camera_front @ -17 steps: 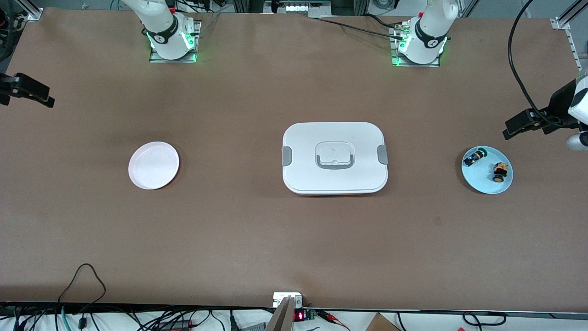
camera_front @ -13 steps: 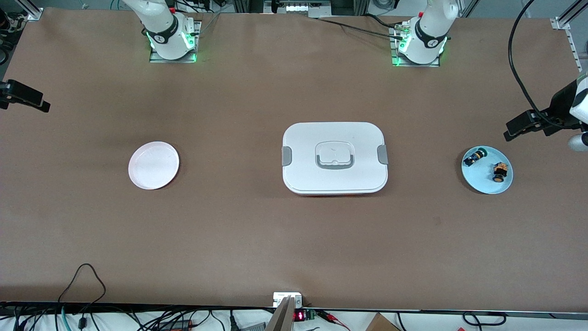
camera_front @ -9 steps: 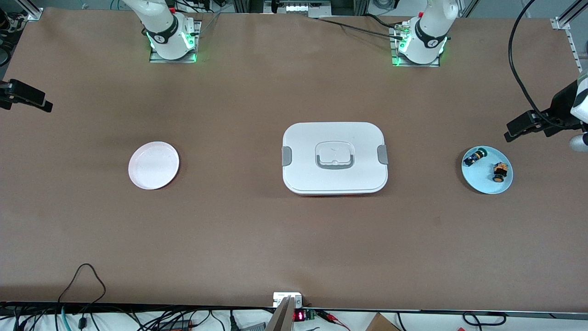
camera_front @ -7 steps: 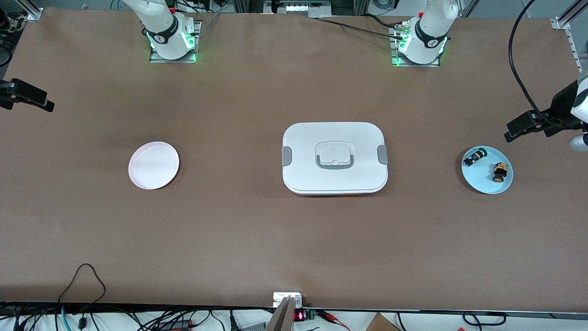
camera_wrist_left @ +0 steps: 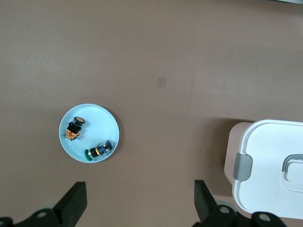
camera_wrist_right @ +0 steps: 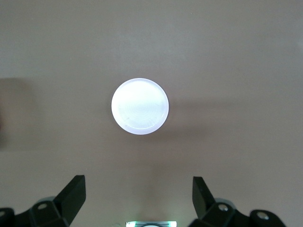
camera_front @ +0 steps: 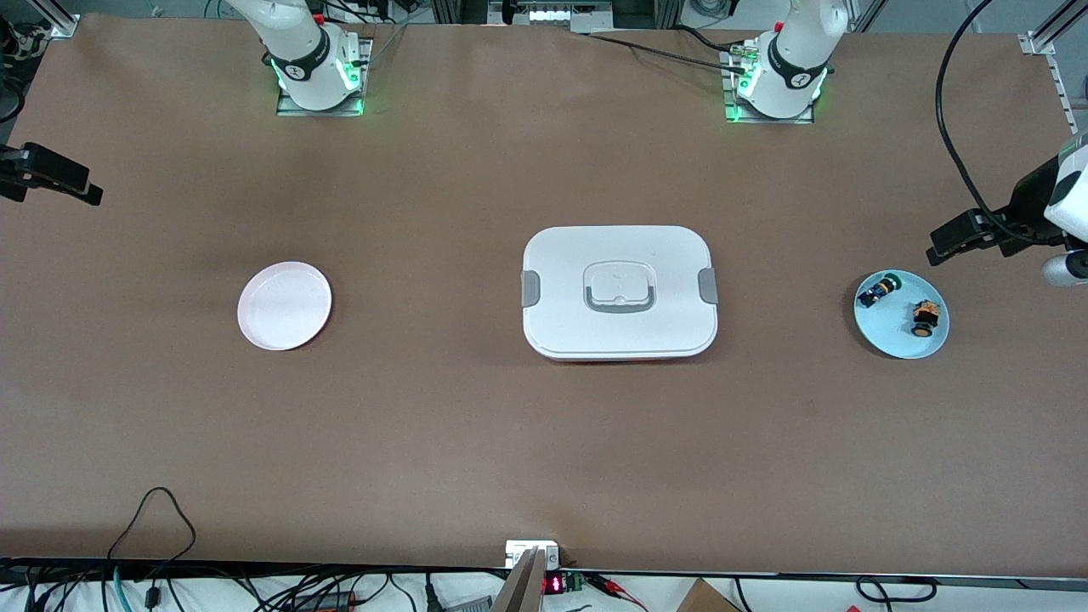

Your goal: Transfer orange switch to right arm and place

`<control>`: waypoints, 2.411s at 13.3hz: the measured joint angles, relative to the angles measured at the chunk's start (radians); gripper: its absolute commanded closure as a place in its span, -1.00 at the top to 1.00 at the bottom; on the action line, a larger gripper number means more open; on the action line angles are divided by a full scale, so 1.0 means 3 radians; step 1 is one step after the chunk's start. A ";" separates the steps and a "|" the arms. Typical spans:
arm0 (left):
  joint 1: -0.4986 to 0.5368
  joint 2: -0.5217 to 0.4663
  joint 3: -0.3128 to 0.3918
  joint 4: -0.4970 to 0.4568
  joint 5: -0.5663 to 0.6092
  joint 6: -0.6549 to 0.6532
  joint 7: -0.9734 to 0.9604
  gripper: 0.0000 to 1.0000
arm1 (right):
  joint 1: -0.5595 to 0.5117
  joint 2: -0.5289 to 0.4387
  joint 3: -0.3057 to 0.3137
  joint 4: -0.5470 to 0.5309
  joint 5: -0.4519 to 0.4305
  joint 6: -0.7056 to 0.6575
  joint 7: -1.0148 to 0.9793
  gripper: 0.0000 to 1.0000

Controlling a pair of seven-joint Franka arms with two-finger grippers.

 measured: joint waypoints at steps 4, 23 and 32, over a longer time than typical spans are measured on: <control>0.0013 0.0002 0.0020 0.0000 0.0000 -0.0045 0.0004 1.00 | 0.0005 0.0000 0.0001 0.0000 0.0000 0.0000 0.0000 1.00; 0.0488 0.0035 0.0043 -0.1147 0.0136 0.0700 0.2155 1.00 | 0.0008 -0.0007 0.0002 0.0001 0.0000 0.0000 0.0000 1.00; 0.0956 0.0502 0.0051 -0.1774 0.0137 0.1557 0.4288 1.00 | 0.0010 -0.0028 0.0003 0.0002 0.0000 -0.0001 0.0000 1.00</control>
